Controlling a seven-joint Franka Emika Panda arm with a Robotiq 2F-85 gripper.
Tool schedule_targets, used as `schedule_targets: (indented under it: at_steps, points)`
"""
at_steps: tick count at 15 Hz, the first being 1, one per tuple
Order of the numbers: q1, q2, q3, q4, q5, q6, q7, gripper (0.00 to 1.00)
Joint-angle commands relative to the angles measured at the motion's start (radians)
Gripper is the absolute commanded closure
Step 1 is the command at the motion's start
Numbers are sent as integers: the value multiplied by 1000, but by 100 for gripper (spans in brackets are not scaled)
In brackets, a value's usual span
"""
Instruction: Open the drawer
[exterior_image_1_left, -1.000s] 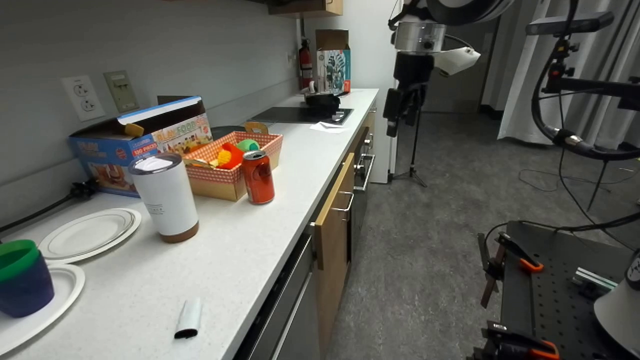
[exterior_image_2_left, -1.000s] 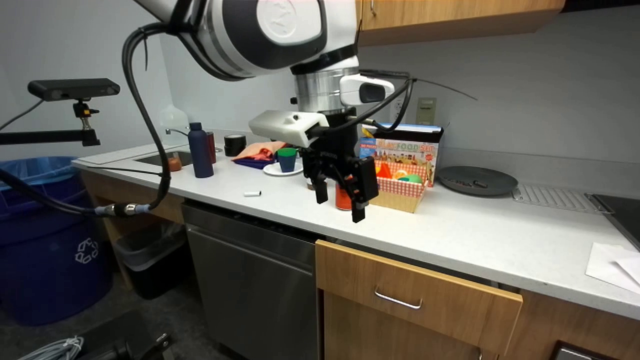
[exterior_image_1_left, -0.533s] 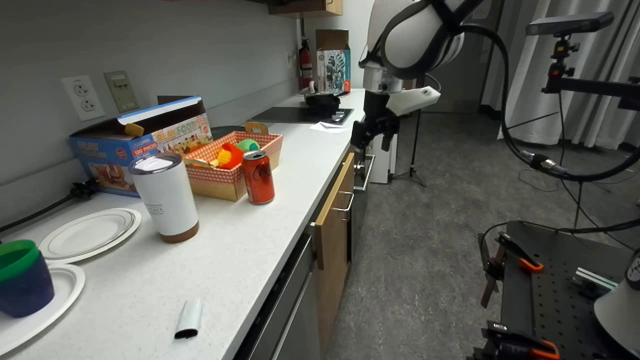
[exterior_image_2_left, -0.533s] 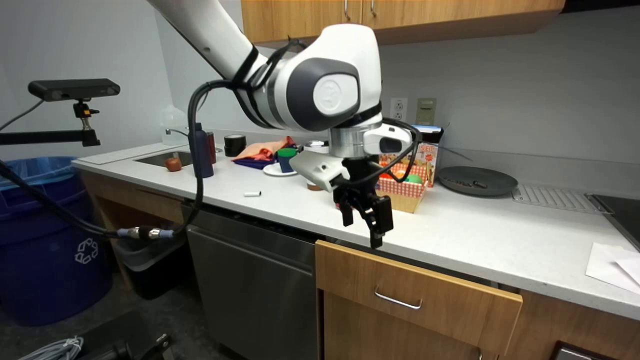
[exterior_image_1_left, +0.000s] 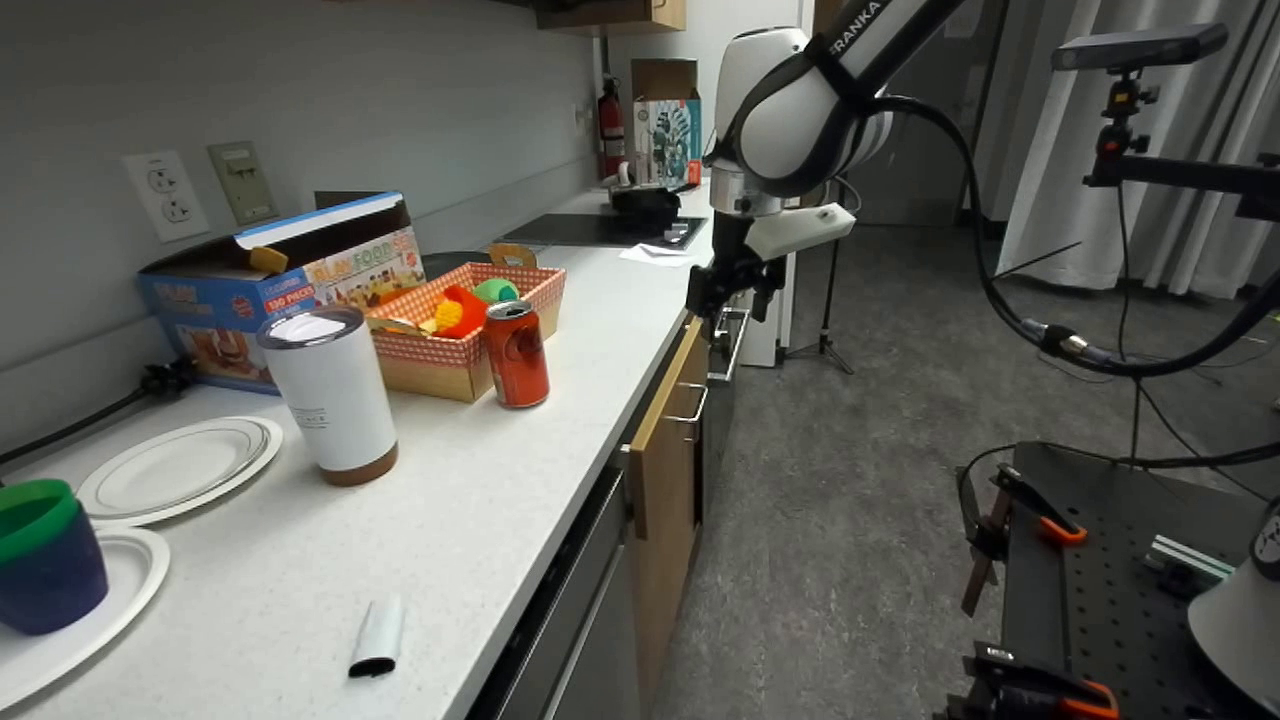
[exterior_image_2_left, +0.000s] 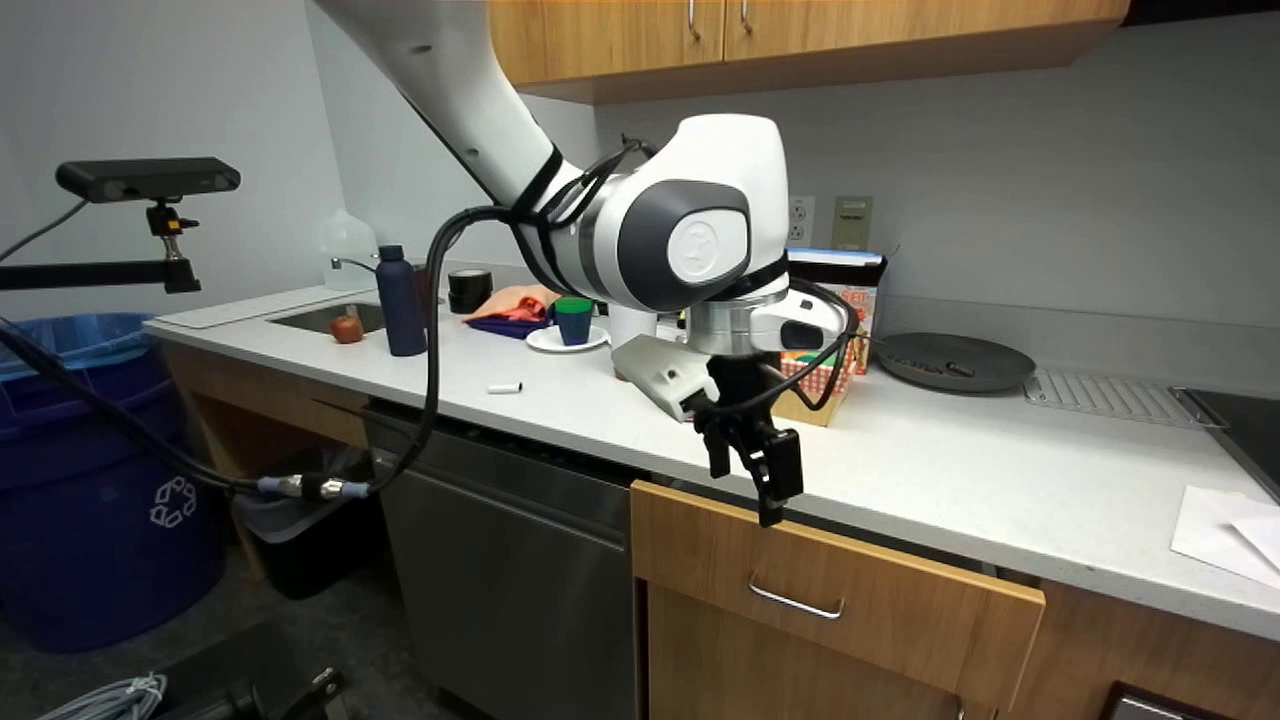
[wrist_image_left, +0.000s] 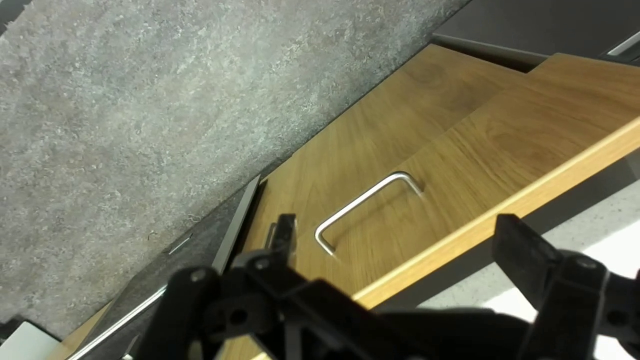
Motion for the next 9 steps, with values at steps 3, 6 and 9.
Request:
schedule_targets:
  at_steps: [3,6,9]
  points:
    - [0,102,-33,92,60,18,92,0]
    - [0,160,-46,158,131,7,163,0]
    - [10,219,-57,219,172,7,221,0]
